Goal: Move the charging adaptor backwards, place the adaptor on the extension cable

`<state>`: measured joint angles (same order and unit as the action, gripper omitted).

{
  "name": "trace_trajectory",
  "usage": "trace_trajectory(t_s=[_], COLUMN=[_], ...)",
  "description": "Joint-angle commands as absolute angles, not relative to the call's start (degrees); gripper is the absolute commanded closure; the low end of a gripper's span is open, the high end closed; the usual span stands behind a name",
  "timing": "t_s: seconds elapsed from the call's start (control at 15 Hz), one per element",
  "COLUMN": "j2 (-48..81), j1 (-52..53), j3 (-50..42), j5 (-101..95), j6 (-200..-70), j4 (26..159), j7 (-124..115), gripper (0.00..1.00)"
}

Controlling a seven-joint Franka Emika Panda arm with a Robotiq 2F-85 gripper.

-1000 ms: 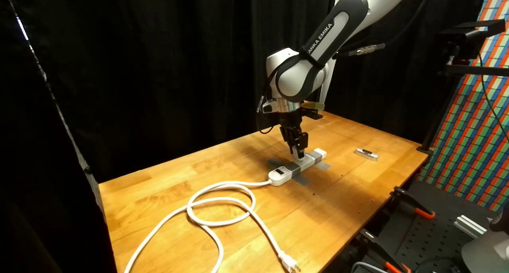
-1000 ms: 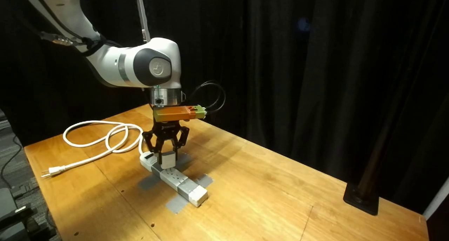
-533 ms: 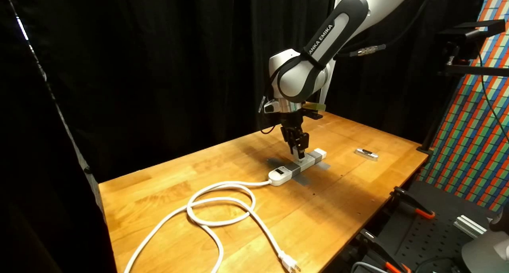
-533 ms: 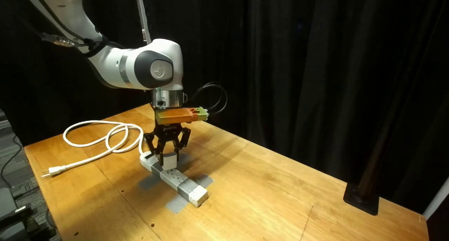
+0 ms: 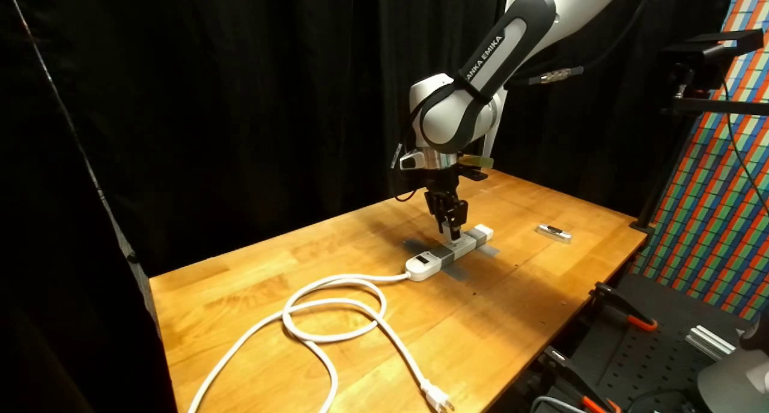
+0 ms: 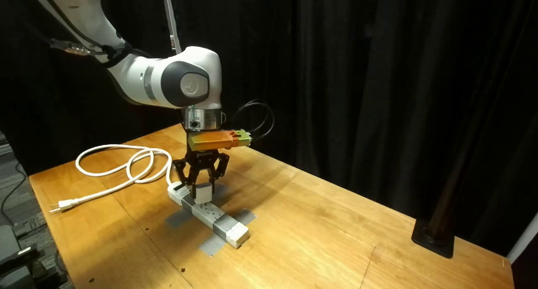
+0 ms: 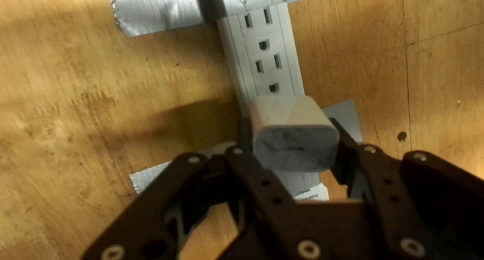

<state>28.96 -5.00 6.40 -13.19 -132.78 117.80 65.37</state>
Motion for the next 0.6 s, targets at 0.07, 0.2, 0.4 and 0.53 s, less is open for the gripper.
trace_trajectory(t_s=[0.07, 0.2, 0.4, 0.53], j2=[29.81, 29.96, 29.72, 29.82], j1=[-7.80, -8.49, -8.71, -8.60], j3=[7.01, 7.03, 6.81, 6.40], j5=[-8.87, -7.12, -6.12, -6.75], j6=[-133.25, -132.94, -132.98, -133.80], j4=[118.17, 118.01, 118.99, 119.77], j7=[72.74, 75.68, 79.45, 80.85], gripper=[0.77, 0.77, 0.77, 0.77])
